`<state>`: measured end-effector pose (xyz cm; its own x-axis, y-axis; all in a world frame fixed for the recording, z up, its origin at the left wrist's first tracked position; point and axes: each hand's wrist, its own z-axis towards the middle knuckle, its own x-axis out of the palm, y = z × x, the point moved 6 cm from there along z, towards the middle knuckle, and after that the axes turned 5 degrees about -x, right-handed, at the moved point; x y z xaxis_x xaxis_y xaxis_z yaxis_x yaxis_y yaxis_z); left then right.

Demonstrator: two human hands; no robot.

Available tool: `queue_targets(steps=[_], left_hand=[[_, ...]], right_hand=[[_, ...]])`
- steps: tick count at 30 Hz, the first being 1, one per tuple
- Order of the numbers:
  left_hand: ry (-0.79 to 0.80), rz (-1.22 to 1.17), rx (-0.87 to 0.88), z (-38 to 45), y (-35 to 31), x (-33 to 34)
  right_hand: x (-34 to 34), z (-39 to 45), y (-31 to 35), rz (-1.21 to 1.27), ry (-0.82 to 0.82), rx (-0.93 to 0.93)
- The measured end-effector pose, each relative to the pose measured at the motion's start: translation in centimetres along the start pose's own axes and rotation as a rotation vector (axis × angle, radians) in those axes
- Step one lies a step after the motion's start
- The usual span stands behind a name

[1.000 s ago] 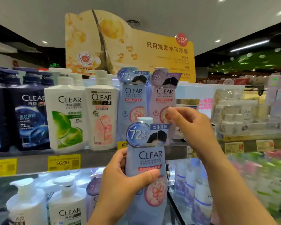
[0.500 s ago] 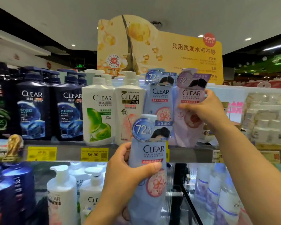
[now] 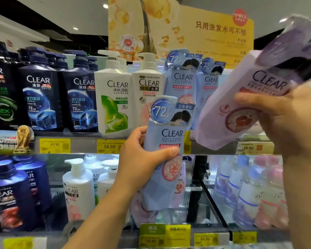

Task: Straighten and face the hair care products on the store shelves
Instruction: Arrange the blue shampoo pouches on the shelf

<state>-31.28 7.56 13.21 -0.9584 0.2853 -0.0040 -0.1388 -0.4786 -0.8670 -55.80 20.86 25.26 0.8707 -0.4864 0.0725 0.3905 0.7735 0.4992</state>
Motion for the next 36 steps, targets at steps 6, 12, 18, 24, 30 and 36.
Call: queue_targets(steps=[6, 12, 18, 24, 30, 36], left_hand=[[-0.022, -0.040, -0.022, -1.6, 1.7, 0.7], [-0.032, 0.023, -0.032, -3.1, 2.9, 0.7], [-0.047, 0.072, -0.060, -3.9, 3.6, -0.9], [-0.039, 0.099, -0.090, -4.7, 3.9, -1.6], [-0.067, 0.086, -0.135, -5.1, 3.6, -3.0], [-0.102, 0.034, -0.150, -5.2, 3.1, -4.4]], right_hand=[[-0.6, -7.7, -3.2, 0.036, 0.167, 0.317], [-0.1, -15.0, -9.7, -0.066, 0.172, 0.537], [1.9, -18.7, -14.6, -0.032, 0.175, 0.642], [4.2, -19.4, -18.0, -0.081, 0.187, 0.699], [6.0, -19.5, -20.0, -0.130, 0.242, 0.712], [6.4, -20.1, -21.8, -0.098, 0.262, 0.795]])
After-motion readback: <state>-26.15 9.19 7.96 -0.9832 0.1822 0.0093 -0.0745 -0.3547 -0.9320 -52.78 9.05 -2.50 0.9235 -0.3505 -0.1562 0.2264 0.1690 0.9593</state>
